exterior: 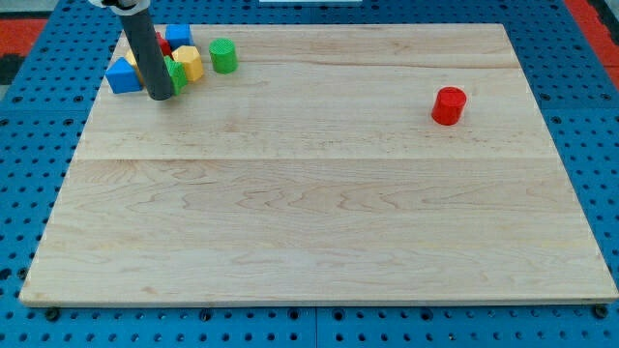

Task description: Move the red circle towards the center side

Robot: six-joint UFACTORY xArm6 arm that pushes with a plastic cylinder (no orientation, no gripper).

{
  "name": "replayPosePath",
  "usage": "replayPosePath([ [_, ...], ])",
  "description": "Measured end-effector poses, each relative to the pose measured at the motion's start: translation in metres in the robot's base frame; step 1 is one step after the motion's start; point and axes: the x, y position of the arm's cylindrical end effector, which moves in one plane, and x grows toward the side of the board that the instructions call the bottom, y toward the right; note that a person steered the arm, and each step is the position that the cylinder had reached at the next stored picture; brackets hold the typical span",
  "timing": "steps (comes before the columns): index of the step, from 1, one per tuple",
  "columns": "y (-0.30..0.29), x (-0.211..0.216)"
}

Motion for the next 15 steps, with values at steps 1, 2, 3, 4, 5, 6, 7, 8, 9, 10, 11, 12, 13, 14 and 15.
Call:
replayPosePath([
  [1,0.008,0.005],
  [2,0.026,0.053],
  [3,-0.034,0.079],
  [4,-0.107,0.070],
  [5,-0.108,0.061],
  [6,-0.037,0.081],
  [7,0.113,0.100],
  [8,0.262,0.101],
  [9,0.374,0.066],
  [10,0.453,0.031],
  [11,0.434,0.003],
  [12,0.382,0.000],
  [13,0.326,0.033],
  [14,0.317,0.055],
  [15,0.268,0.071],
])
